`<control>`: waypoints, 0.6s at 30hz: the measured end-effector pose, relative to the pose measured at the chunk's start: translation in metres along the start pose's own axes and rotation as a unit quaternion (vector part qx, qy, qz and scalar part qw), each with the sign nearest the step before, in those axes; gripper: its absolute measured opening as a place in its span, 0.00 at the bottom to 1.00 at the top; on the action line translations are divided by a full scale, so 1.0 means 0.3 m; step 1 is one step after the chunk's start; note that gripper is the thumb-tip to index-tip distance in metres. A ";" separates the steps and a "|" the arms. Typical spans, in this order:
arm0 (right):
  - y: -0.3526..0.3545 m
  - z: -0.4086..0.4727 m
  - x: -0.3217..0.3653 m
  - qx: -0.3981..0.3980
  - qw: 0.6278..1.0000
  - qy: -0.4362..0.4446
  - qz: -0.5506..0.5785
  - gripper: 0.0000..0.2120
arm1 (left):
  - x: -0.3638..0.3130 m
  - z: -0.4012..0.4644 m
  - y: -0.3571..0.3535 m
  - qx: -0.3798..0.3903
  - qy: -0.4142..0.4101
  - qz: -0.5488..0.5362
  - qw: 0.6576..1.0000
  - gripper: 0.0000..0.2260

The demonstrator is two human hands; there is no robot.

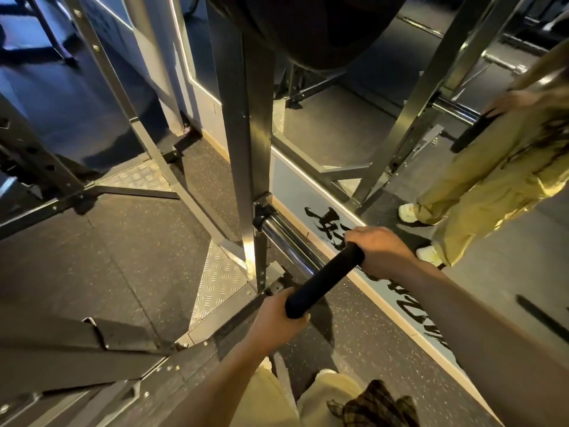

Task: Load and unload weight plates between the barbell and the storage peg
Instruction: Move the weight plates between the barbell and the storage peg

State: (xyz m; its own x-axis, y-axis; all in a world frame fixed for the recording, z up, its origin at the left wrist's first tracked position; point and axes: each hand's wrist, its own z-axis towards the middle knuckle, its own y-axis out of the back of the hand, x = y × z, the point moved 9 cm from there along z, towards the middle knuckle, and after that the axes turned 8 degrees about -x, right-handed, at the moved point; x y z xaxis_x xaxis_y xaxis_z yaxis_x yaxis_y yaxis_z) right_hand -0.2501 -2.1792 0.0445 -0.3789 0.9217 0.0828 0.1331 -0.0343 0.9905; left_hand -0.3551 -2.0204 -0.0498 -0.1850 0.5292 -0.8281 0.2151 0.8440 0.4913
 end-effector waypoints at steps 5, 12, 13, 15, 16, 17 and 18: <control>0.001 -0.018 0.033 -0.005 0.999 0.040 -0.021 0.08 | 0.046 -0.017 -0.021 -0.019 0.034 -0.005 0.999 0.16; -0.058 -0.025 -0.072 0.105 0.993 0.014 0.048 0.04 | -0.089 -0.042 -0.055 -0.071 0.007 0.058 0.996 0.16; -0.086 -0.052 -0.091 0.119 0.991 0.020 0.048 0.04 | -0.112 -0.053 -0.078 -0.061 -0.004 0.083 0.995 0.15; -0.166 -0.133 -0.112 0.148 0.987 0.037 0.048 0.07 | -0.108 -0.085 -0.123 -0.036 -0.001 0.124 0.992 0.13; -0.214 -0.176 -0.112 0.164 0.984 0.035 0.052 0.08 | -0.076 -0.101 -0.142 -0.013 0.015 0.130 0.991 0.12; -0.268 -0.212 -0.105 0.186 0.980 0.040 0.052 0.09 | -0.038 -0.126 -0.159 0.005 0.041 0.123 0.992 0.12; -0.327 -0.250 -0.090 0.211 0.975 0.047 0.053 0.09 | 0.004 -0.159 -0.174 0.020 0.071 0.111 0.991 0.12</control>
State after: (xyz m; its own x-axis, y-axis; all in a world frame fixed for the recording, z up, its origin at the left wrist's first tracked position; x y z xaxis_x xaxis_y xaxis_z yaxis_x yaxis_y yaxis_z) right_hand -0.3217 -2.2296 -0.0466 -0.4224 0.8812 0.2121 0.5335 0.0525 0.8442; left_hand -0.4123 -2.0596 -0.0634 -0.2613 0.7109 -0.6530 0.3030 0.7027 0.6437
